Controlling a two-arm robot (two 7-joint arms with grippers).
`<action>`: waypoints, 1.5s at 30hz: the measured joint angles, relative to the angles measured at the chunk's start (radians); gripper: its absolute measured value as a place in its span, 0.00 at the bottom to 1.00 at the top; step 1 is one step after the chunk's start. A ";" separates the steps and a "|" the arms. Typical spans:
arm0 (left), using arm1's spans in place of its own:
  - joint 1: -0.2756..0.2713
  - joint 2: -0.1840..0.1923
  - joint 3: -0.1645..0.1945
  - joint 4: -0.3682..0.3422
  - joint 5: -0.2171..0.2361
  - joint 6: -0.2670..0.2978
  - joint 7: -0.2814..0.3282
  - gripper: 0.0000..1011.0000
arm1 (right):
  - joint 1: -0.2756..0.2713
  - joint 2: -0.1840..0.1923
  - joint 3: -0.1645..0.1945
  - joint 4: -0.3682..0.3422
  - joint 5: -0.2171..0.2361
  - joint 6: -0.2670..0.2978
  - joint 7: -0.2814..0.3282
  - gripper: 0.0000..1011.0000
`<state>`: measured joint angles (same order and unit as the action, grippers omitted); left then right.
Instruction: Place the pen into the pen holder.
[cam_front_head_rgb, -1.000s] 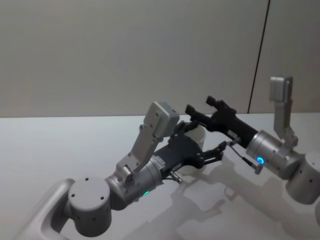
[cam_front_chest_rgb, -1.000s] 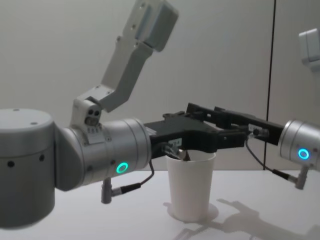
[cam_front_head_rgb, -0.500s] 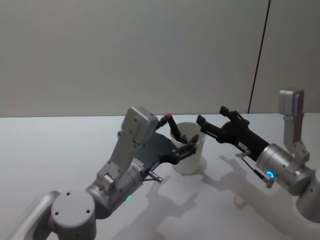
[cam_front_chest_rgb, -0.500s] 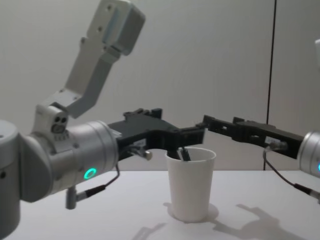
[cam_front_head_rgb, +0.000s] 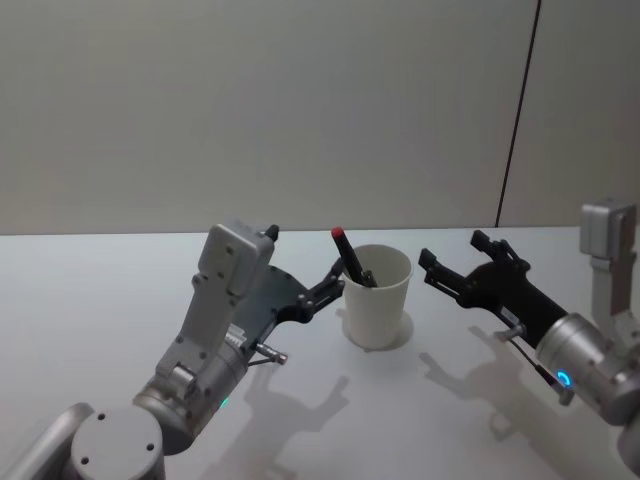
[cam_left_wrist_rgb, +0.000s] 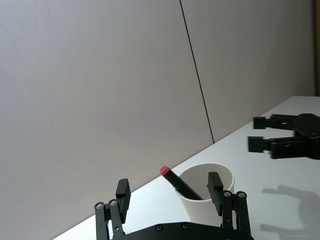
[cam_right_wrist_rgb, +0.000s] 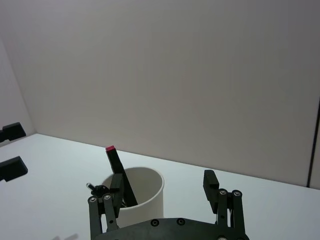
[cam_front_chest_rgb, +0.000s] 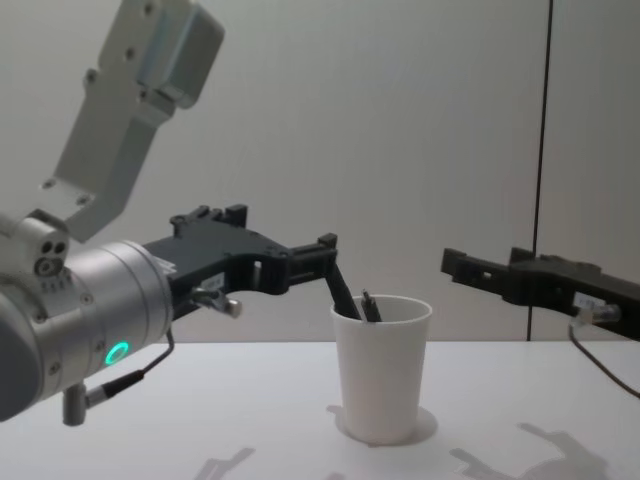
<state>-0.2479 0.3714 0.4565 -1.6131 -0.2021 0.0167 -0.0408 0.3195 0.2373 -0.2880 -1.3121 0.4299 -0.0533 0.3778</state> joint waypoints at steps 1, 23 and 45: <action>0.002 0.002 0.000 -0.003 0.001 0.000 0.006 0.99 | -0.007 0.002 0.001 -0.010 -0.003 0.002 -0.007 0.99; 0.011 0.011 -0.002 -0.014 0.002 -0.003 0.030 0.99 | -0.219 0.066 0.041 -0.299 -0.093 0.058 -0.204 0.99; 0.011 0.011 -0.002 -0.013 0.002 -0.003 0.030 0.99 | -0.334 0.101 0.063 -0.454 -0.143 0.088 -0.311 0.99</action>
<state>-0.2372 0.3821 0.4542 -1.6262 -0.2004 0.0139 -0.0109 -0.0145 0.3380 -0.2252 -1.7663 0.2874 0.0351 0.0667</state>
